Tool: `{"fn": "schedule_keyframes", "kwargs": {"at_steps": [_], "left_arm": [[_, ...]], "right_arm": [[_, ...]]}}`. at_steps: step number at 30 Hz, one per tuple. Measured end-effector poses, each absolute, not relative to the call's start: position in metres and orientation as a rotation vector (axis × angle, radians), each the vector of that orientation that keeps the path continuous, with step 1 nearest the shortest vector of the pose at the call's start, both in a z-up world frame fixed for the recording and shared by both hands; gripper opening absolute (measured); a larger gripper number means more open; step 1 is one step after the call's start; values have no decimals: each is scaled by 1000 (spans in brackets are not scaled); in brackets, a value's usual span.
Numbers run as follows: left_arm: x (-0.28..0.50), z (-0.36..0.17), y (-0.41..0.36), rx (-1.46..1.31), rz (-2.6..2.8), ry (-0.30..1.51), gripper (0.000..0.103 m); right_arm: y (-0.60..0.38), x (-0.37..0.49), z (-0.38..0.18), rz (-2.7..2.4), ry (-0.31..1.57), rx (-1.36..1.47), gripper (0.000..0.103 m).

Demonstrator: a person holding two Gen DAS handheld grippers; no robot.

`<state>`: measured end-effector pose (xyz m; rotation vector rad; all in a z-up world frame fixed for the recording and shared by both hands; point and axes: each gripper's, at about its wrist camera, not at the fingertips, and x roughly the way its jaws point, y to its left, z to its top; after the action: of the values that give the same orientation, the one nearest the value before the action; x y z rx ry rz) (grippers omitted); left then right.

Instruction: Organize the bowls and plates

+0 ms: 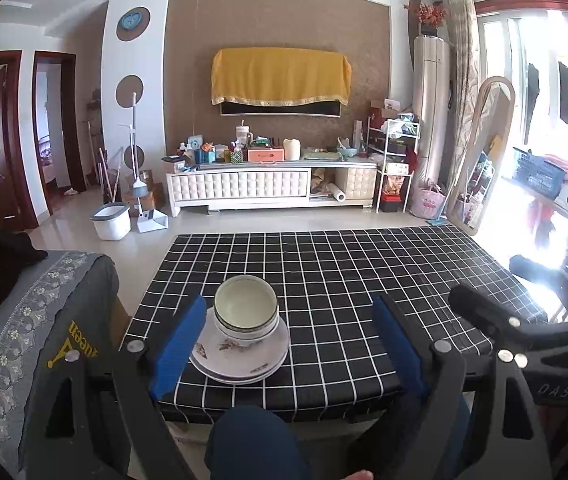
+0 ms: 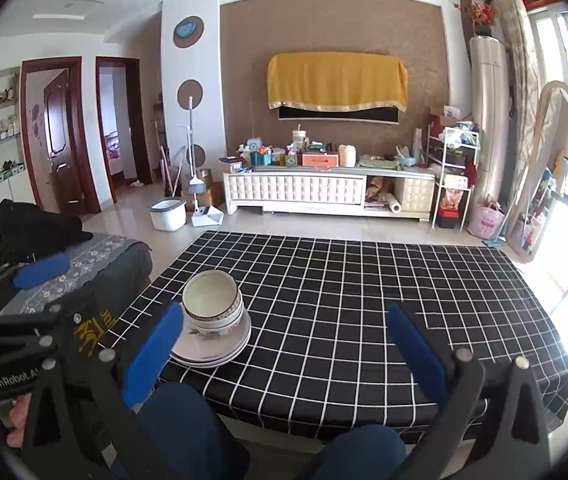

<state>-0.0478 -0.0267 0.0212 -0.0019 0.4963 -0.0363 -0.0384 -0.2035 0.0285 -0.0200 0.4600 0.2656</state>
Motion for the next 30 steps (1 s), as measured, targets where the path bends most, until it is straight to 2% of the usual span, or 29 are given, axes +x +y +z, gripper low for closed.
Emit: {"fn": "schedule_keyframes", "kwargs": {"at_steps": [8, 30], "left_arm": [[-50, 17, -30, 2, -49, 526, 86], [-56, 20, -32, 26, -61, 513, 86]], "right_arm": [[-211, -43, 25, 263, 468, -14, 103], [-212, -51, 26, 276, 454, -6, 103]]}}
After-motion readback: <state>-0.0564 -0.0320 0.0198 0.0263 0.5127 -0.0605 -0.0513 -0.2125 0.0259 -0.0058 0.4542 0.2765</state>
